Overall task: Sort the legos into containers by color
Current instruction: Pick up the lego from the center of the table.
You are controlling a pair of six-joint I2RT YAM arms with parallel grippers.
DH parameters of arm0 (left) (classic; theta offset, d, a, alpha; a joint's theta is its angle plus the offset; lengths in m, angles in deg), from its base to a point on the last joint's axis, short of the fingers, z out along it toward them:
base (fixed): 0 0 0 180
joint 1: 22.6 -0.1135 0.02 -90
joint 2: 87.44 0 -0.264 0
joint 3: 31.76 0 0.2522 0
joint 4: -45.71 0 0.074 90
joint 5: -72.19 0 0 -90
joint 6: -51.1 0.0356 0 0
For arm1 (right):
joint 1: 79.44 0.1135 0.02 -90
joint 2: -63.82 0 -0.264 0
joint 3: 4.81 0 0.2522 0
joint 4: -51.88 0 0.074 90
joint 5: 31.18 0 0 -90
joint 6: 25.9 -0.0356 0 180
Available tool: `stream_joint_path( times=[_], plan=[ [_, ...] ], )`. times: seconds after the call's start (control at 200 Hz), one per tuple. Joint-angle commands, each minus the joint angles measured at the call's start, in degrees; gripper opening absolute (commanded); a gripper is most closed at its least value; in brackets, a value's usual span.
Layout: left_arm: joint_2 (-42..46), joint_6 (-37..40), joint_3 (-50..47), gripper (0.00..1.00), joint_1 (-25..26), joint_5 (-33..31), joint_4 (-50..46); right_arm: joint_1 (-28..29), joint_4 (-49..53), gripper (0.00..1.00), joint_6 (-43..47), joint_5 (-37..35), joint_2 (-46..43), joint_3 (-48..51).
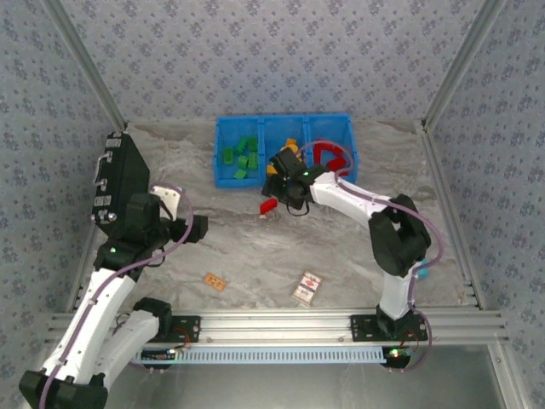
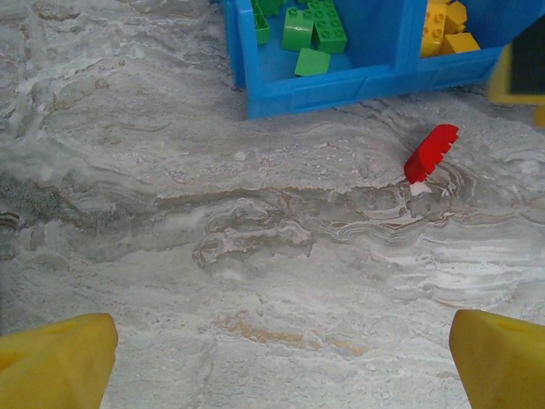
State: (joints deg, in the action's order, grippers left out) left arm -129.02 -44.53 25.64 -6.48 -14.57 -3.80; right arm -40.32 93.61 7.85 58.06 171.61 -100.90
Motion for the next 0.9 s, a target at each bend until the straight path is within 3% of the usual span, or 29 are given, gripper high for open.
stream_joint_path(
  times=[0.0,0.415,0.895],
  plan=[
    [1.39,-0.79,-0.09,1.0,-0.23,1.07,1.06,0.61,-4.12,0.74,-9.85,3.83,3.45,0.13],
    [4.66,-0.96,-0.48,1.0,-0.3,0.54,0.94,0.63,1.74,0.73,-10.65,4.81,12.85,-7.56],
    [4.14,-1.26,-0.79,1.0,-0.3,0.39,0.78,-0.3,7.51,0.35,-4.07,3.62,15.22,-9.66]
  ],
)
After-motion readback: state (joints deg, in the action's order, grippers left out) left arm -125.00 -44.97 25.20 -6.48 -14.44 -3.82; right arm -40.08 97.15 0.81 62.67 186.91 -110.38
